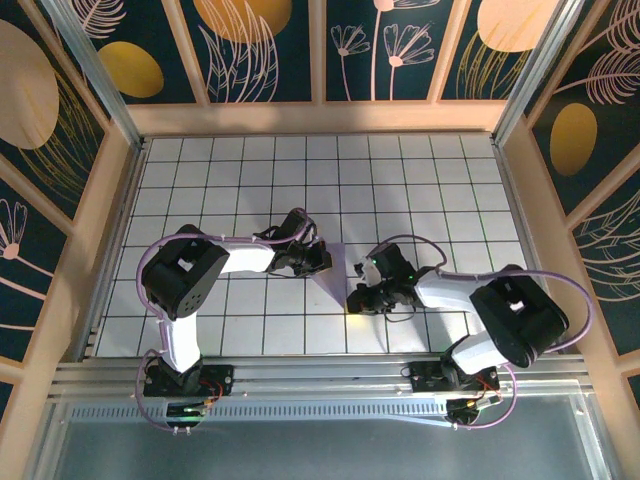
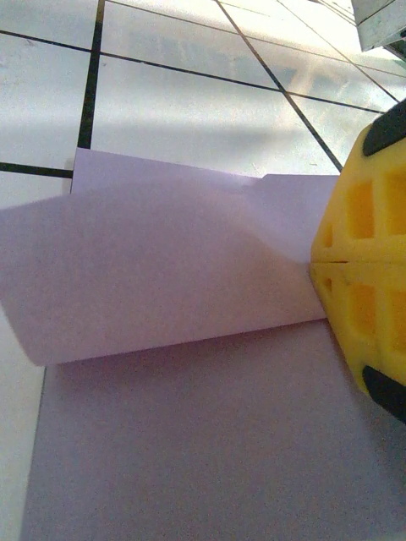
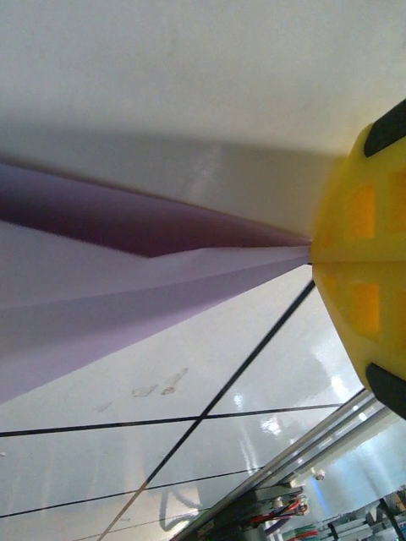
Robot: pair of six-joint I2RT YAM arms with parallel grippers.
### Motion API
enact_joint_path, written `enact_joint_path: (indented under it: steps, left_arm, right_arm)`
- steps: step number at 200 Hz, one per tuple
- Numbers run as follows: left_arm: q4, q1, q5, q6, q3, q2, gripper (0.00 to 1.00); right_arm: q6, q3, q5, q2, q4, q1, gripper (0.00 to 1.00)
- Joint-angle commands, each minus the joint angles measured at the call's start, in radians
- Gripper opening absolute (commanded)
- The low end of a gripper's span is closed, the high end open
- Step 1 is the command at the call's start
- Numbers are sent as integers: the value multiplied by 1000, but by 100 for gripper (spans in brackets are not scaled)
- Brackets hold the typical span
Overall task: Fold a paper plane with a square sheet of paper (fold left side to right side)
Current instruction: Fourth fold the wing at the center of the table.
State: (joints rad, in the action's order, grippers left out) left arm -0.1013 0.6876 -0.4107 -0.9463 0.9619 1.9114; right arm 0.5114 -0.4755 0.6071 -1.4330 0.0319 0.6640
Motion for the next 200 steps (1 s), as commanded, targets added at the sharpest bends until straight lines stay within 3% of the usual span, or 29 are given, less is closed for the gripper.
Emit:
enact_joint_path:
  steps: [1,47,120,200]
  left_arm:
    - [89,-3,84,12,-8,49,0]
    - [88,-2,81,12,-3,48,0]
    - [87,-2,78,14,-4,46,0]
    - [87,-2,78,14,-3,46,0]
  right_arm:
    - [-12,-31,7,65,111,-3,0]
    - [-7,-90,64,131,72,-52,0]
    - [73,-118,-3,-95,-173,-34,0]
    - [49,-98,-69,-154,-125,-36,0]
